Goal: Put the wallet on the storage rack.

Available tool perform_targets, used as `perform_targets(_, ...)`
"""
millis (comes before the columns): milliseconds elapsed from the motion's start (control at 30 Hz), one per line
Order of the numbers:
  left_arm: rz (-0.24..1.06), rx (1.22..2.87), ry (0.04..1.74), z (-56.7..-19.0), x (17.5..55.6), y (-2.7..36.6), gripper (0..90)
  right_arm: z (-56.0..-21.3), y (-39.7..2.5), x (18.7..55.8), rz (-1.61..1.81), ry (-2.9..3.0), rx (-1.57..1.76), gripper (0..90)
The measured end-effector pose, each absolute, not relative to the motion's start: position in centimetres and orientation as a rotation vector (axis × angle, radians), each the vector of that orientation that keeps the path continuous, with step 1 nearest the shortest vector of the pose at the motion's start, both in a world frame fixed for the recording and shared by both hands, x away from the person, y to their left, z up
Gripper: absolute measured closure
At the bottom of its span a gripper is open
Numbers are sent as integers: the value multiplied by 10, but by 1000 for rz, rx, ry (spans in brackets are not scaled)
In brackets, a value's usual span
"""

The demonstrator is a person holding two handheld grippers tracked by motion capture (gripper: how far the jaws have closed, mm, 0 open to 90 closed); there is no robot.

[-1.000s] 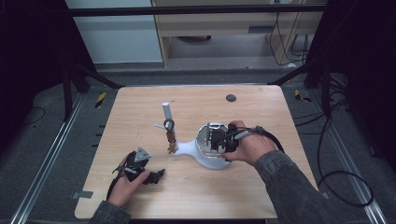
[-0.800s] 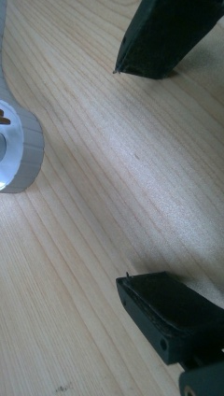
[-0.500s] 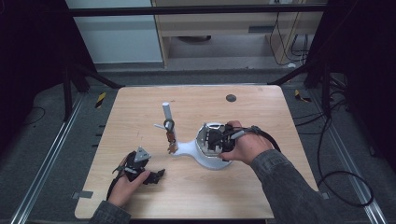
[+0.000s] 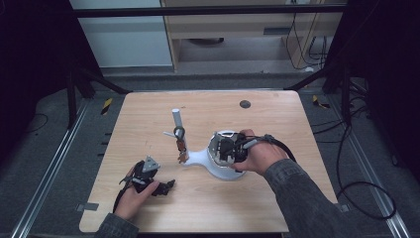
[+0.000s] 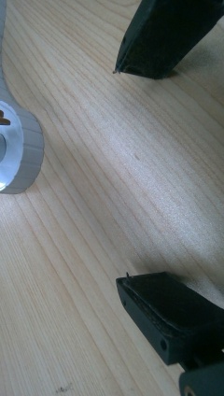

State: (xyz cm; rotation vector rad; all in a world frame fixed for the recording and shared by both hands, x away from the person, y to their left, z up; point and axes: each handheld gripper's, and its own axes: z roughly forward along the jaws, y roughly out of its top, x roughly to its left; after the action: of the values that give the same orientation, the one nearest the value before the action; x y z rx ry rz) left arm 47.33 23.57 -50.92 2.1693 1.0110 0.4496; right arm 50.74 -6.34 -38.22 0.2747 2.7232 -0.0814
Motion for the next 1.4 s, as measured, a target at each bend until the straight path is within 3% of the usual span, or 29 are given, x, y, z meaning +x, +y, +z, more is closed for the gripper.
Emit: perform_targets(1400, 447, 2170, 1010, -509, 473, 236, 0, -390, -56, 508, -131, 2710, 261, 308)
